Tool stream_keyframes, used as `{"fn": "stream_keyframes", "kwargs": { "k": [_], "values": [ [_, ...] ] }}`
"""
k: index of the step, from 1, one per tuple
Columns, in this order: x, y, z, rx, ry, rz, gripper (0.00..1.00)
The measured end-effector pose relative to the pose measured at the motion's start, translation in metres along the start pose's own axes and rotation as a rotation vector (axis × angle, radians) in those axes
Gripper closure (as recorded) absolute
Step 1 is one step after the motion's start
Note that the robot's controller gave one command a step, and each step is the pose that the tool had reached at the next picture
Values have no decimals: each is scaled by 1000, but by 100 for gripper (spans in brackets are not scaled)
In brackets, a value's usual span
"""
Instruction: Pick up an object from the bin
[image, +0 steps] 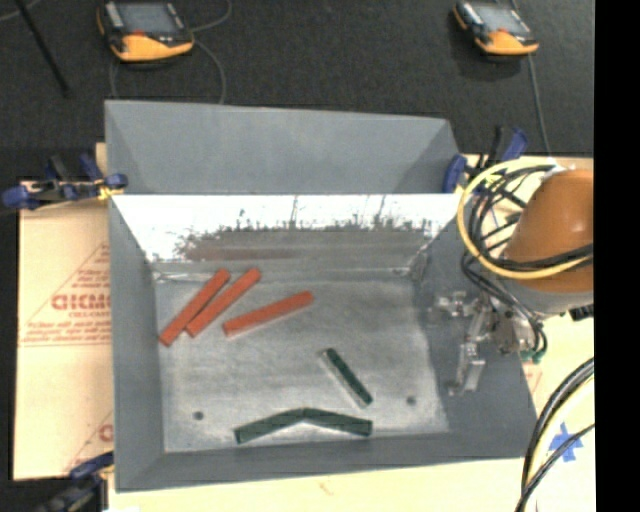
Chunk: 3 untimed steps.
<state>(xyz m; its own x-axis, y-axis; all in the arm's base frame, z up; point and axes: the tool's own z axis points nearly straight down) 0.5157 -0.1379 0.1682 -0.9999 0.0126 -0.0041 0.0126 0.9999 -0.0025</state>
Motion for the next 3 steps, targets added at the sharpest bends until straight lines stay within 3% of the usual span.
{"fn": "stream_keyframes", "kwargs": {
  "k": [1,2,3],
  "values": [
    [-1,47,-5,-3,1,-210,0],
    [-4,102,69,-5,3,-731,0],
    [-56,190,37,-4,-8,-670,0]
  ]
}}
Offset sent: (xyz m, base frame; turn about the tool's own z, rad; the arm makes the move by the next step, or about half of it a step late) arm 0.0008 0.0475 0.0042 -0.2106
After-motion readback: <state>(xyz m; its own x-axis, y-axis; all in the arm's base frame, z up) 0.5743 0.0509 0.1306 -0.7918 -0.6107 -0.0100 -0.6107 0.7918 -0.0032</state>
